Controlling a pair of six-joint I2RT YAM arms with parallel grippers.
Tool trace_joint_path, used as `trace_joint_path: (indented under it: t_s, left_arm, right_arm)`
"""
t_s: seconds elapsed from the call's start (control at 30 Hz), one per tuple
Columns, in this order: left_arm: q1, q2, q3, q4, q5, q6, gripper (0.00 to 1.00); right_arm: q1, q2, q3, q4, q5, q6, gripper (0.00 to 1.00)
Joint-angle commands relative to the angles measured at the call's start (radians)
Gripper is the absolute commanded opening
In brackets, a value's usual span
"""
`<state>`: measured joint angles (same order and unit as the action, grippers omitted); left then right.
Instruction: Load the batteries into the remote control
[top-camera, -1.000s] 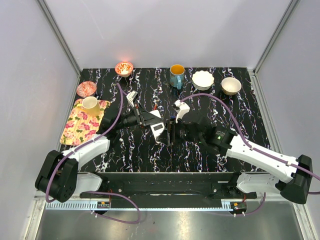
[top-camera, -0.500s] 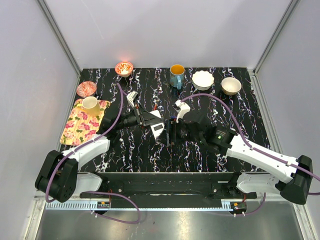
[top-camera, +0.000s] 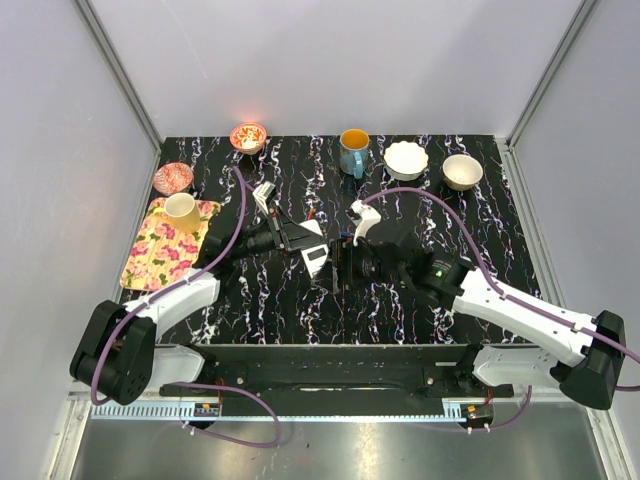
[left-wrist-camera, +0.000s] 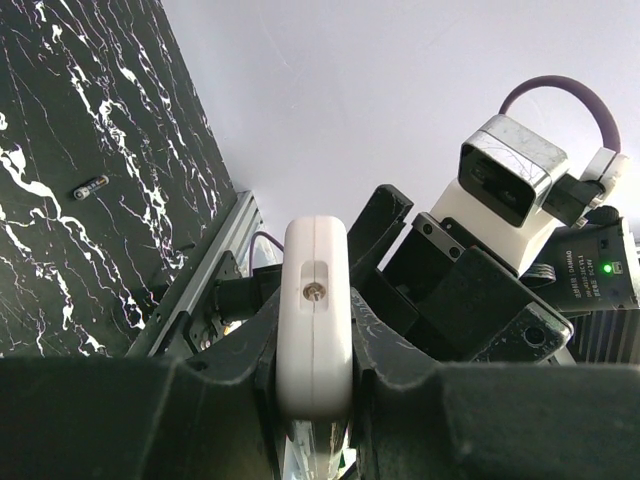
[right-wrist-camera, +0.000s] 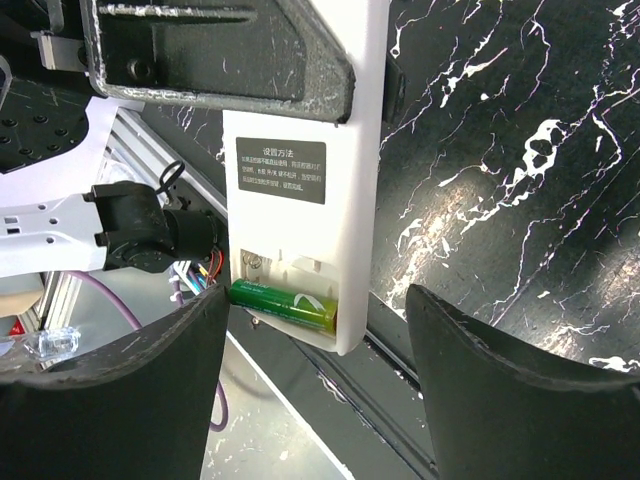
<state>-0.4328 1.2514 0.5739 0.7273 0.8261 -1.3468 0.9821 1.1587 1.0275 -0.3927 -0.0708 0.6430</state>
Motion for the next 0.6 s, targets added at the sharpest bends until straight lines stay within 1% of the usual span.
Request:
trace_joint_path:
  t_s: [0.0,0.1,0.23,0.43,0.47,0.53,0.57]
  left_arm:
    - [-0.001,-0.030,0.041,0.027,-0.016,0.012,0.00]
    - [-0.001,-0.027,0.043,0.017,-0.018,0.024,0.00]
    - [0.000,-0.021,0.041,0.004,-0.024,0.038,0.00]
    - [0.000,-0.020,0.027,-0.002,-0.045,0.061,0.00]
    - [-0.001,-0.020,0.024,0.004,-0.050,0.061,0.00]
    - [0.000,-0.026,0.009,0.033,-0.076,0.051,0.00]
    - [-0.001,-0.029,0.003,0.044,-0.088,0.046,0.00]
  right_arm:
    - [-0.010,-0.027,0.008,0.014,-0.023,0.012,0.78]
    - [-0.011,-0.028,0.017,0.017,-0.035,0.015,0.79]
    - [-0.013,-0.030,0.037,0.020,-0.047,0.023,0.82]
    - [-0.019,-0.109,0.013,0.072,0.020,0.069,0.85]
    - [-0.022,-0.120,-0.003,0.074,0.054,0.081,0.85]
    - [-0.023,-0.143,-0.026,0.080,0.066,0.125,0.85]
    - [-0.023,-0.151,-0.055,0.090,0.107,0.147,0.84]
